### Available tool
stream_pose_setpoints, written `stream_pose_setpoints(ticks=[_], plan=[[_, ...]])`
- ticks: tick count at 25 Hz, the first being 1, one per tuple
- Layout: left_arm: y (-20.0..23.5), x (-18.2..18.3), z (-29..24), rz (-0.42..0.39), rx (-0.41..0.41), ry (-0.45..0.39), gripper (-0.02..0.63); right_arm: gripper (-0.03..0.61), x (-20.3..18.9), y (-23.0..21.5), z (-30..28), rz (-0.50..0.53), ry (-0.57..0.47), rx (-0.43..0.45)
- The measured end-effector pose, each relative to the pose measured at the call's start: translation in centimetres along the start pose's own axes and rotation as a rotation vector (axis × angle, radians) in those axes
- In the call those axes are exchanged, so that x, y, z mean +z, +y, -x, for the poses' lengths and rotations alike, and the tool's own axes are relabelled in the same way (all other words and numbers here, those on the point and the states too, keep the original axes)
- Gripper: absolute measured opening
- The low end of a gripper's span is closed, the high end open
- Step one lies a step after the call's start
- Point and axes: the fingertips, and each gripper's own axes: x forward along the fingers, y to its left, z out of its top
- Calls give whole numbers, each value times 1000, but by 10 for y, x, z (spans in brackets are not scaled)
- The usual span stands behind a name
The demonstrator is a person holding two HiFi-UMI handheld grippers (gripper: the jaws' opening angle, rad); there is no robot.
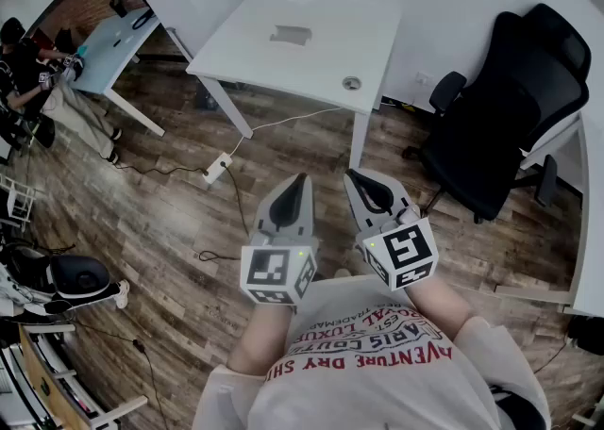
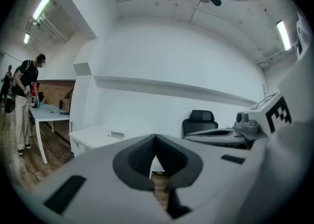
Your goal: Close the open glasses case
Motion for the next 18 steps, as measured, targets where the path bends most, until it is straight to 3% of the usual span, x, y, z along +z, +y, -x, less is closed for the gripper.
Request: stream_pose_setpoints(ticks=[10,18], plan=[[23,-5,8,56,13,-2,-2,12,-6,5,-11,-39,7,22],[49,-10,10,37,47,18,-2,12,-15,7,-35,-64,29,22]])
